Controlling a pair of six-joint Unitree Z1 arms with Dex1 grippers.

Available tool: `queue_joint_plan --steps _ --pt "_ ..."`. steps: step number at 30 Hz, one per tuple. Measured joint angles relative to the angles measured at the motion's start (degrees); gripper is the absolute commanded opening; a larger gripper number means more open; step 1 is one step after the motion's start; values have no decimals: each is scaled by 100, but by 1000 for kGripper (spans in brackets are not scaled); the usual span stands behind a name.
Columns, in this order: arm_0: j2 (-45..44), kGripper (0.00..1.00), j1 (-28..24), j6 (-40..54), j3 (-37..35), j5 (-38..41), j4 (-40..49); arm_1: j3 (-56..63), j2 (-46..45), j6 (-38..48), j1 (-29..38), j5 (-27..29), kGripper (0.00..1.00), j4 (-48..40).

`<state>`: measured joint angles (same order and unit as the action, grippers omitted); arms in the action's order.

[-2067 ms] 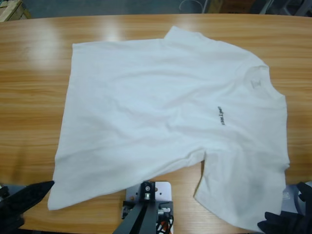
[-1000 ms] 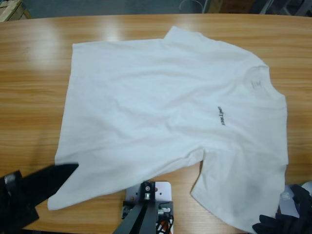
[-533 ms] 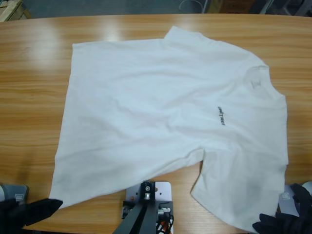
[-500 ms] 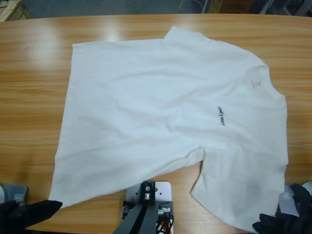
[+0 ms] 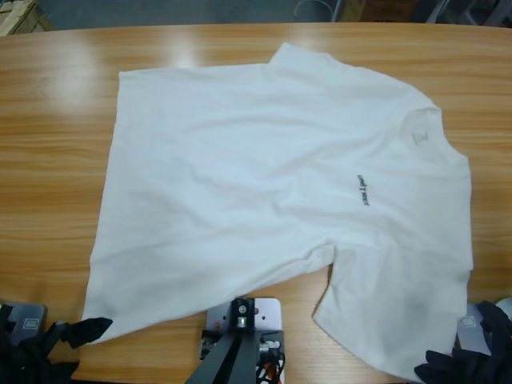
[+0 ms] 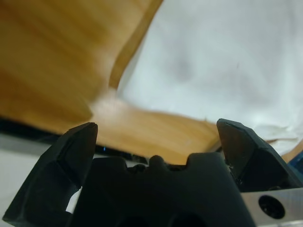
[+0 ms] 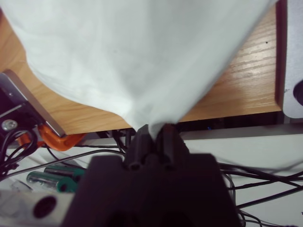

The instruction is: Fold clothes

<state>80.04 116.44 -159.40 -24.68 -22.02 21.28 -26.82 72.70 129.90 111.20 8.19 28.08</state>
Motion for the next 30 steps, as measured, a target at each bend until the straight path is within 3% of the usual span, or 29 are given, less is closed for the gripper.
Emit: queue_joint_plan --steps 13,21,22,24,30 --pt "228 998 27 0 192 -323 -563 2 1 0 0 0 0 -50" --pt "293 899 44 -1 286 -707 -576 11 24 -5 0 0 0 -88" --pt "322 823 45 -1 305 -769 -576 15 25 -9 0 0 0 -103" --pt "363 538 47 -1 350 -857 -577 18 36 -17 0 0 0 -121" --pt "441 356 51 -1 423 -997 -585 85 72 -25 0 0 0 -216"
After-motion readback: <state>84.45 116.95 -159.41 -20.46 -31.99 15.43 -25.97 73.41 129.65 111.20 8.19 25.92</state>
